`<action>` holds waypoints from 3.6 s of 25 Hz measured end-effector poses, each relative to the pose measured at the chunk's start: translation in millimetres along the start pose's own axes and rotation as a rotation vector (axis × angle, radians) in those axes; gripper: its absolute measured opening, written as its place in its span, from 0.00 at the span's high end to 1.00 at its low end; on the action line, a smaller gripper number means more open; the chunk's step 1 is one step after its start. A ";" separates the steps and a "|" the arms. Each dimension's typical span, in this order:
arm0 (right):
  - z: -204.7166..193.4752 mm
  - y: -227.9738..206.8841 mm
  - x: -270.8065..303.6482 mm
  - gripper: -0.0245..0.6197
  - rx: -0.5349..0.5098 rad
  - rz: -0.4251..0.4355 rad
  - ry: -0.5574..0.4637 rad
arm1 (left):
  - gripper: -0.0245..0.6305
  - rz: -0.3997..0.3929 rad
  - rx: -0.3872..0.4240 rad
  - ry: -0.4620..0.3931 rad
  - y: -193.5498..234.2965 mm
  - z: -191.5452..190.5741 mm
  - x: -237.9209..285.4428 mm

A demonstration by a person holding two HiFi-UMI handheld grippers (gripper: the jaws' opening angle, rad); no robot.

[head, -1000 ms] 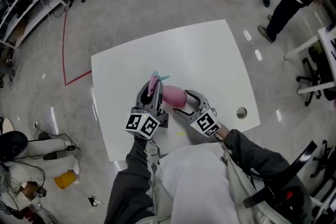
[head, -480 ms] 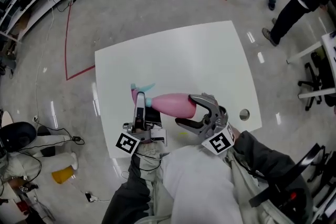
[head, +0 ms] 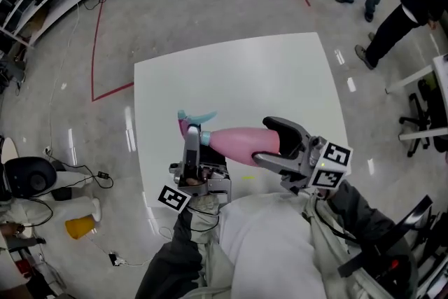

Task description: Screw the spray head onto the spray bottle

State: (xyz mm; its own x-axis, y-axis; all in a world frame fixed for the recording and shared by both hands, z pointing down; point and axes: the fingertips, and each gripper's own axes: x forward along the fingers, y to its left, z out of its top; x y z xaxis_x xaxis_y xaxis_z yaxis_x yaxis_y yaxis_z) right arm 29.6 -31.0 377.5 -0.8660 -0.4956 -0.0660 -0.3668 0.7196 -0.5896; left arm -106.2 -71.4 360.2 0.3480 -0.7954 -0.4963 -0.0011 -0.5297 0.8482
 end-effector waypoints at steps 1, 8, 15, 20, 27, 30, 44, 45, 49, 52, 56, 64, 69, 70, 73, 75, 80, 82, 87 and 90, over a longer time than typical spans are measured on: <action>0.1 -10.1 0.1 0.36 0.230 0.014 -0.017 | 0.81 -0.006 0.016 0.009 -4.9 -0.5 -0.4; 27.5 39.1 -6.2 0.36 -0.221 0.105 -0.108 | 0.81 0.069 -0.095 -0.062 0.6 11.7 -5.7; 11.5 61.8 0.3 0.36 -0.758 0.012 0.021 | 0.81 0.087 -0.138 -0.099 -2.6 21.9 0.1; 1.4 53.0 0.8 0.36 -0.809 -0.012 0.069 | 0.81 0.080 -0.136 -0.092 -2.5 21.8 0.7; 14.8 16.6 -2.9 0.36 0.109 0.055 0.011 | 0.81 -0.014 0.007 -0.056 -28.2 17.9 6.5; 19.2 17.9 -2.8 0.36 0.055 0.081 -0.053 | 0.81 0.018 0.036 -0.051 -23.6 18.2 9.1; -5.1 13.5 0.3 0.36 -0.128 -0.006 0.042 | 0.81 0.071 0.014 -0.070 -10.5 17.8 5.4; -6.9 6.9 -1.6 0.36 0.070 0.021 0.042 | 0.81 0.051 0.044 -0.057 -15.6 15.7 6.6; -8.9 -2.9 -4.8 0.36 0.297 0.072 -0.002 | 0.81 0.063 0.103 -0.038 -16.3 10.8 8.6; -12.8 10.7 -5.8 0.36 -0.116 0.026 0.015 | 0.81 0.147 0.016 -0.108 4.3 19.3 -5.6; -35.2 12.8 -0.9 0.36 -0.640 -0.079 0.148 | 0.81 0.215 -0.065 -0.133 21.6 18.4 -16.7; -43.4 -18.0 0.2 0.36 0.066 -0.017 0.144 | 0.81 0.162 0.092 -0.104 13.1 11.2 -15.9; -49.4 -26.2 2.5 0.36 0.370 0.025 0.075 | 0.81 0.173 0.143 -0.071 15.1 9.3 -20.7; -47.1 -26.2 1.8 0.36 0.310 0.026 0.069 | 0.81 0.188 0.121 -0.079 19.0 9.5 -22.4; -45.5 -23.8 -2.1 0.36 0.052 0.017 0.106 | 0.81 0.227 0.073 -0.106 27.3 12.0 -29.6; -45.1 -24.5 -6.5 0.36 -0.151 -0.014 0.133 | 0.81 0.245 0.063 -0.096 29.0 10.6 -32.6; -39.7 -13.6 2.2 0.36 -0.420 -0.007 0.163 | 0.81 0.264 0.030 -0.078 31.9 6.6 -35.6; -42.7 -19.5 3.4 0.36 -0.285 -0.012 0.181 | 0.81 0.252 0.051 -0.080 30.1 7.3 -33.9; -63.7 -33.2 7.5 0.36 0.437 0.058 0.230 | 0.81 0.150 0.194 -0.022 12.3 9.0 -19.0; -63.2 -42.2 5.7 0.36 0.607 0.113 0.143 | 0.81 0.146 0.266 0.037 11.6 3.4 -13.8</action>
State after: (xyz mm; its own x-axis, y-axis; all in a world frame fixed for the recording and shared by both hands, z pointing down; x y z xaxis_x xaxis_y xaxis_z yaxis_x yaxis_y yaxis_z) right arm 18.7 -33.5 452.8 -0.9404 -0.3326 -0.0707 -0.0492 0.3389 -0.9395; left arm -114.3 -67.5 376.2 0.3599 -0.8601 -0.3615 -0.2971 -0.4730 0.8295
